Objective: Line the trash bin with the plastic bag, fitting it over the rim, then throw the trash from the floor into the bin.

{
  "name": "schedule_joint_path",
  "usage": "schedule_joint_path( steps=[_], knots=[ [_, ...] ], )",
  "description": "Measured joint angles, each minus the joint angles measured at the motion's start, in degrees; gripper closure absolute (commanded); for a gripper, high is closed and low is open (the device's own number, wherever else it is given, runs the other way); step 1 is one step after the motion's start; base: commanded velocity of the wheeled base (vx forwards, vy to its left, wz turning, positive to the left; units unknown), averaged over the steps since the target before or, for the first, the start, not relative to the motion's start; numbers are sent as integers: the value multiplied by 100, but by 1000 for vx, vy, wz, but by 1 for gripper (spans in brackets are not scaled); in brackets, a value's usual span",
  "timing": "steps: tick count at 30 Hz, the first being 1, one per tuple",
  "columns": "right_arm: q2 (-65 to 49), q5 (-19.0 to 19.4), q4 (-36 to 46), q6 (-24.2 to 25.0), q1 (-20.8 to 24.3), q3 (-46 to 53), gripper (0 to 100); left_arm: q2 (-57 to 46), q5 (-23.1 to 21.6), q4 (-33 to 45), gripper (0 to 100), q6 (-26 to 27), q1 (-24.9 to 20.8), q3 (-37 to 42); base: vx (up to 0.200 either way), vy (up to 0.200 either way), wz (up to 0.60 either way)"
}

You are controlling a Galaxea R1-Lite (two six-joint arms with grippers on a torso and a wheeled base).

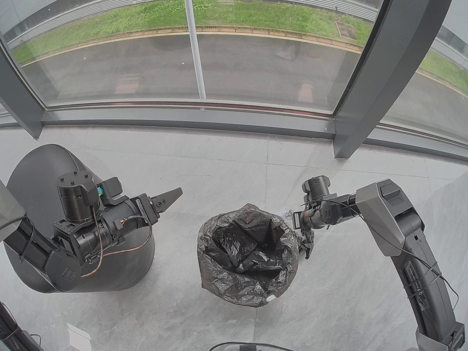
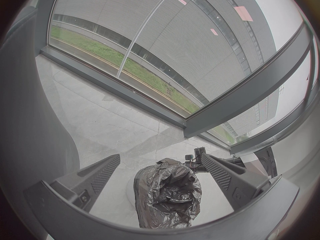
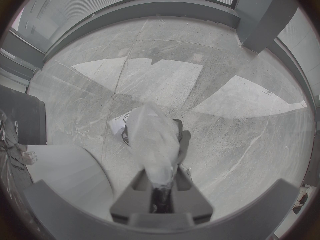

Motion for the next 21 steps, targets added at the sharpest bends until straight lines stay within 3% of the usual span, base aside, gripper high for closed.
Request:
schedule_joint_path(
  steps=[12,21],
  knots=[
    [-372,-296,172,191,-21,44,100,-4,-10,-7,0,0,24,13,0,0,0],
    [-2255,-696,471,321,76,1003,100,-102,-16,-7,0,0,29,41,0,0,0]
  ],
)
